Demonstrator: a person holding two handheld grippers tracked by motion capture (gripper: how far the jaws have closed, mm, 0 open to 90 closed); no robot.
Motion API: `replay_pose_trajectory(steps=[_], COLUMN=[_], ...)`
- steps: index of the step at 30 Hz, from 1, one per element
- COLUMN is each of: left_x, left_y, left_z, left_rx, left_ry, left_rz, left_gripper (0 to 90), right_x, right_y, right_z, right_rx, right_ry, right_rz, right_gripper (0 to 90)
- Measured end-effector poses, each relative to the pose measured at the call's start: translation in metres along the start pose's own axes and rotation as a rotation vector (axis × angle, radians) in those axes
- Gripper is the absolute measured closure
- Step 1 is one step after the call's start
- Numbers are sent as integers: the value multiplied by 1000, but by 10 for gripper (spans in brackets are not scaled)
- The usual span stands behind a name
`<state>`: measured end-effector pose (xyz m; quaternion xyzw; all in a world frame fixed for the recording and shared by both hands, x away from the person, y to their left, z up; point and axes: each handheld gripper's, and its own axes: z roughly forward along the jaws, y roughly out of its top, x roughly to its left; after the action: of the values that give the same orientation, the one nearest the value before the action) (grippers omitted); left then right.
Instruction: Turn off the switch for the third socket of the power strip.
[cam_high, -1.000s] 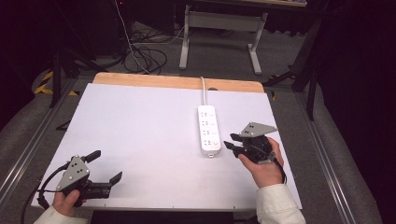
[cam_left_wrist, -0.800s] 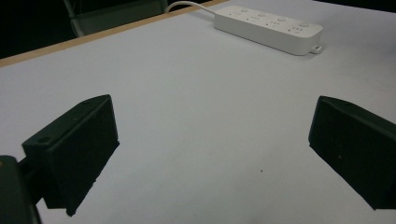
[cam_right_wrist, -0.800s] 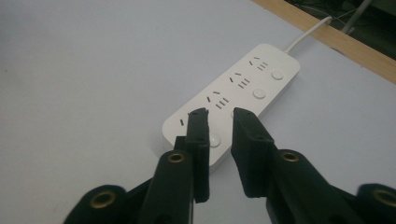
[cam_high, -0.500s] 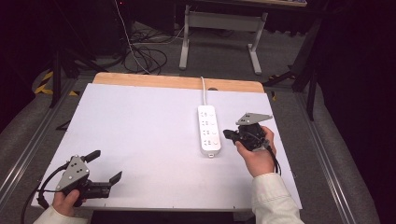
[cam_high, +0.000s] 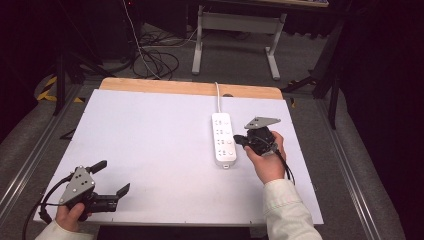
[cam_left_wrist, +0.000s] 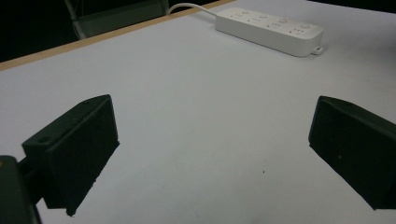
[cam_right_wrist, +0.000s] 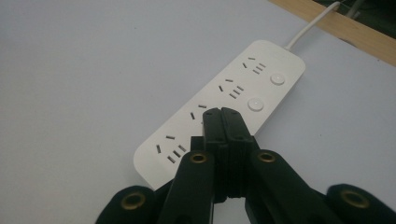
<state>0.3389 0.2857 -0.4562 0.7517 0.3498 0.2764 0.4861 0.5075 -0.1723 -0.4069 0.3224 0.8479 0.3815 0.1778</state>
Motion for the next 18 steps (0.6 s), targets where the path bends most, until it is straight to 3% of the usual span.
replay_pose_trajectory(steps=[18], left_x=[0], left_y=[0], left_z=[0], left_rx=[-3], left_ry=[-5], left_rz=[-15], left_gripper=[18], right_x=[-8], right_y=[-1], right_z=[30], right_rx=[37], right_ry=[-21], right_rz=[-5], right_gripper=[900])
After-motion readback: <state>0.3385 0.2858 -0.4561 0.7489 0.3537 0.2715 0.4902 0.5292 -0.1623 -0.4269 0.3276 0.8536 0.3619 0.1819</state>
